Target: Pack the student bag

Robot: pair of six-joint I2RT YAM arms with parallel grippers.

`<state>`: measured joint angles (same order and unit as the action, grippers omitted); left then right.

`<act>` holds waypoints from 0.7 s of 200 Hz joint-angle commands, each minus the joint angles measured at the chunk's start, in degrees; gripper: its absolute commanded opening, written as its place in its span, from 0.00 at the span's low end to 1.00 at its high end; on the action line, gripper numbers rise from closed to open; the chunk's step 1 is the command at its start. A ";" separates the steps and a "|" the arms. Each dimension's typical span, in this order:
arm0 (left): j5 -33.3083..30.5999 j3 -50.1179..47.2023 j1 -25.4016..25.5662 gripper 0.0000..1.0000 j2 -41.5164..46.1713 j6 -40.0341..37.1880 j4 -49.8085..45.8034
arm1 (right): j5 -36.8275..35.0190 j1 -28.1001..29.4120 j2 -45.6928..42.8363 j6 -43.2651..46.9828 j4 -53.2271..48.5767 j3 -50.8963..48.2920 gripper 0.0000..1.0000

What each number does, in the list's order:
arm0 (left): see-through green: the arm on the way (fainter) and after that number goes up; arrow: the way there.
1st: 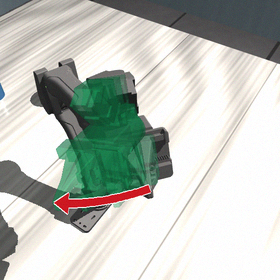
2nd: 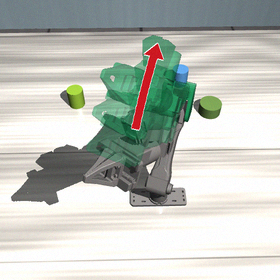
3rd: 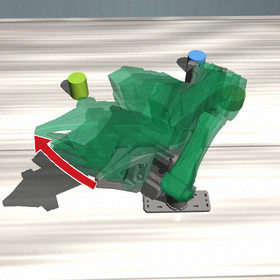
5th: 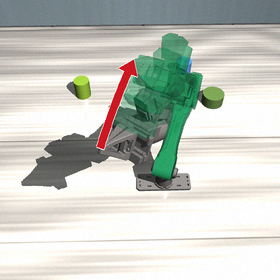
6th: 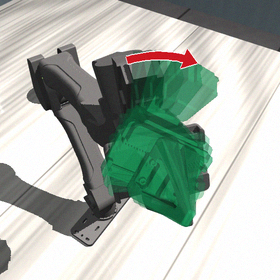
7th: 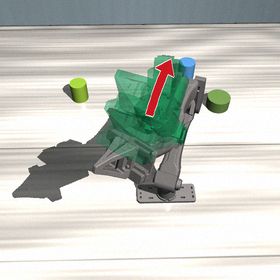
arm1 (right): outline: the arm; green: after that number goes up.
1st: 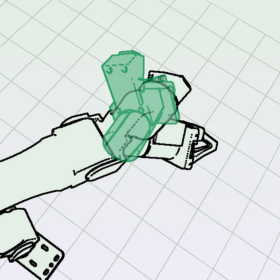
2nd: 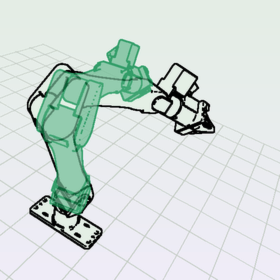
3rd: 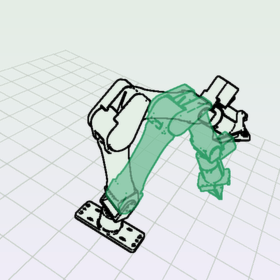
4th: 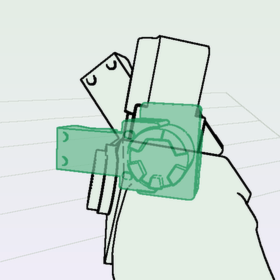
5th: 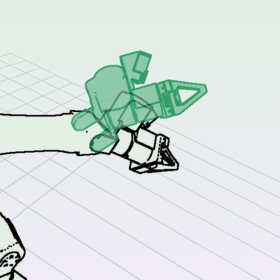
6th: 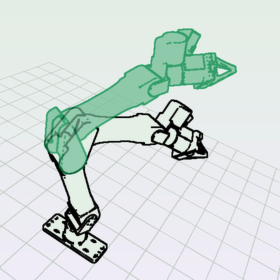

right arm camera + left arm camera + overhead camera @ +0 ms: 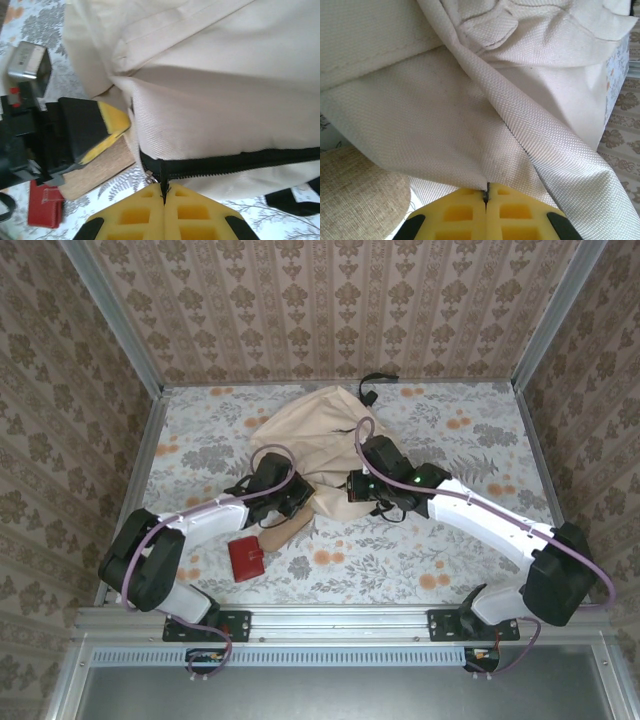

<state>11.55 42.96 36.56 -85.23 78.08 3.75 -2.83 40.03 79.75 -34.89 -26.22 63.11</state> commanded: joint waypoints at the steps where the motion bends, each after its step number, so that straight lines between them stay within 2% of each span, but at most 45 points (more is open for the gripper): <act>1: -7.36 0.64 -2.49 0.00 -0.27 -3.82 -6.46 | -11.54 -0.79 -2.76 0.13 -5.68 -0.23 0.00; 50: -7.51 0.54 -3.77 0.00 -0.76 -5.81 -7.88 | -16.40 -1.10 -0.47 0.22 -6.35 2.86 0.00; 99: -7.18 1.16 -5.31 0.00 -1.76 -8.02 -8.32 | -24.97 -1.33 2.77 -1.34 -10.72 5.72 0.00; 122: -6.44 1.64 -5.78 0.00 -2.58 -8.81 -8.17 | -26.51 -1.95 3.27 -3.53 -12.67 6.06 0.00; 140: -5.79 1.92 -5.96 0.00 -3.00 -9.24 -7.54 | -24.96 -2.22 2.57 -3.61 -11.50 5.34 0.00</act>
<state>13.91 45.19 34.33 -86.06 71.88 2.63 -17.74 40.12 83.70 -37.10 -31.42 66.94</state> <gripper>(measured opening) 0.044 0.062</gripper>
